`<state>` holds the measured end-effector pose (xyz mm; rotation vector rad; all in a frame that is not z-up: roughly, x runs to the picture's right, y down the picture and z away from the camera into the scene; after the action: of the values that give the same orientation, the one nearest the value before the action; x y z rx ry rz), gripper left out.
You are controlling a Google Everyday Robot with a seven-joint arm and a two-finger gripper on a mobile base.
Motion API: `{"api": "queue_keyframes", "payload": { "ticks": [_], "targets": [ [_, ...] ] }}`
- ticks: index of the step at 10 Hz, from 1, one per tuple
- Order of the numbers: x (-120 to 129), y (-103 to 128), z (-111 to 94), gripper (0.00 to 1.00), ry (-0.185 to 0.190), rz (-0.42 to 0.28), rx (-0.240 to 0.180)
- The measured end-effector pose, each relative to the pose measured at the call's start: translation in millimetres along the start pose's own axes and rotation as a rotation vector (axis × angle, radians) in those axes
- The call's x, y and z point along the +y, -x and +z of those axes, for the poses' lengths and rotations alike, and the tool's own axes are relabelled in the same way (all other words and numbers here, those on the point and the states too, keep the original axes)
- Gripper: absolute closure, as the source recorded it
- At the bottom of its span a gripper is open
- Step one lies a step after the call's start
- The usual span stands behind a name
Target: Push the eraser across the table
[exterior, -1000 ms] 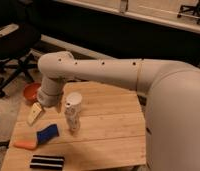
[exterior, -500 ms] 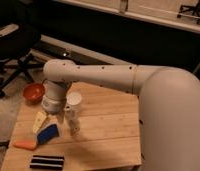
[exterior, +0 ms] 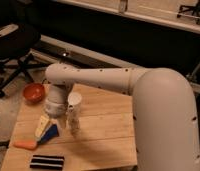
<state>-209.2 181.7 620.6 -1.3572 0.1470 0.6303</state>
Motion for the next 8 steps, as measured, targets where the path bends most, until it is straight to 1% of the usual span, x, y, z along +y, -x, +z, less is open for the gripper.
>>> {"api": "queue_keyframes", "payload": {
  "ticks": [3, 5, 6, 7, 8],
  "targets": [
    [-0.5, -0.3, -0.3, 0.20, 0.000, 0.001, -0.001],
    [0.9, 0.6, -0.8, 0.20, -0.007, -0.008, -0.001],
    [8.4, 1.6, -4.7, 0.20, -0.014, -0.040, -0.006],
    [24.6, 2.4, -6.7, 0.20, -0.019, -0.100, -0.006],
    [36.1, 2.3, -6.7, 0.20, -0.023, -0.140, -0.004]
  ]
}}
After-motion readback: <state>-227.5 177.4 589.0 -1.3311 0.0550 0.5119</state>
